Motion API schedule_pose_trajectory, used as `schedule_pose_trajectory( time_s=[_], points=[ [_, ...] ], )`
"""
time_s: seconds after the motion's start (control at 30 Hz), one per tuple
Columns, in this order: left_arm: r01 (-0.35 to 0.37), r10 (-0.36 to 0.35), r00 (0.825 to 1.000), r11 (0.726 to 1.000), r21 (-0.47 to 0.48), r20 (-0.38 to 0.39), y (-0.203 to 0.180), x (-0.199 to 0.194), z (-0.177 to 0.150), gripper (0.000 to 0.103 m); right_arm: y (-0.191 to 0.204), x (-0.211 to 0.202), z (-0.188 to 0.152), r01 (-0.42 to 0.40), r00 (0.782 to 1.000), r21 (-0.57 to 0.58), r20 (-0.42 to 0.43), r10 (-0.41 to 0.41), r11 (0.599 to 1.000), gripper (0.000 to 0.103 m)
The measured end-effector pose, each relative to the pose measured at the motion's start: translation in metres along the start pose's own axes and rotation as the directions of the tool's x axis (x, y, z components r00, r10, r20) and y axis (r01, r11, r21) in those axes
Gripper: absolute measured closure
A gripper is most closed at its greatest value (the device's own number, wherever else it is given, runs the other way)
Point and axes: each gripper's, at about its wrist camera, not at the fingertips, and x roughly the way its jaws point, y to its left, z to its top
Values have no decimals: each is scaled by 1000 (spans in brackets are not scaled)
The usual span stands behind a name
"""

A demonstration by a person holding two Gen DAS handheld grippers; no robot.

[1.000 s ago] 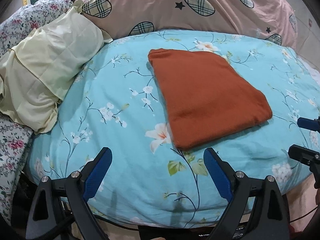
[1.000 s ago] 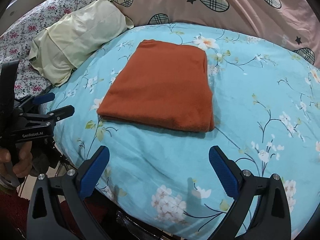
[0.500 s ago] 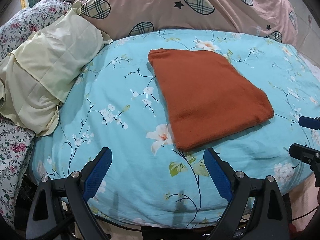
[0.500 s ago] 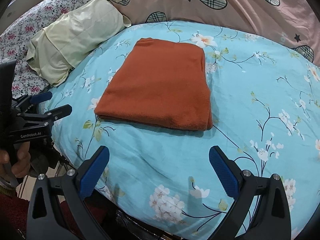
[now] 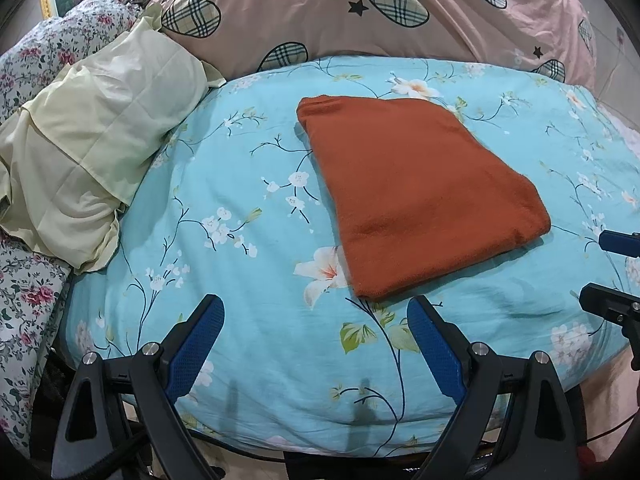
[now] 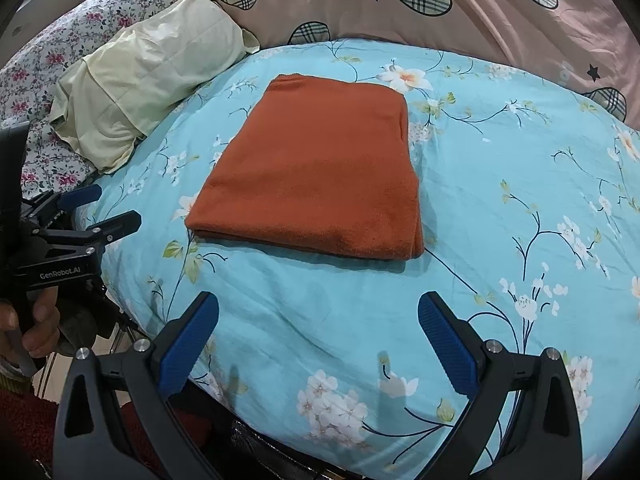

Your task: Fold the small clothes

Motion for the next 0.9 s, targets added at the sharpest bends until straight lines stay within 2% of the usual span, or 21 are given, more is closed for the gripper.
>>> schedule_pose_trajectory(
  time_s=[0.47,0.9],
  points=[
    [-2,2,1000,1000,0,-9,1,3,0,10,2,1,0,2,1000,2,0,-2,1000,3],
    [0,0,1000,1000,6,-7,2,8,4,10,5,7,14,-4,1000,-29,7,4,1000,3]
  ],
)
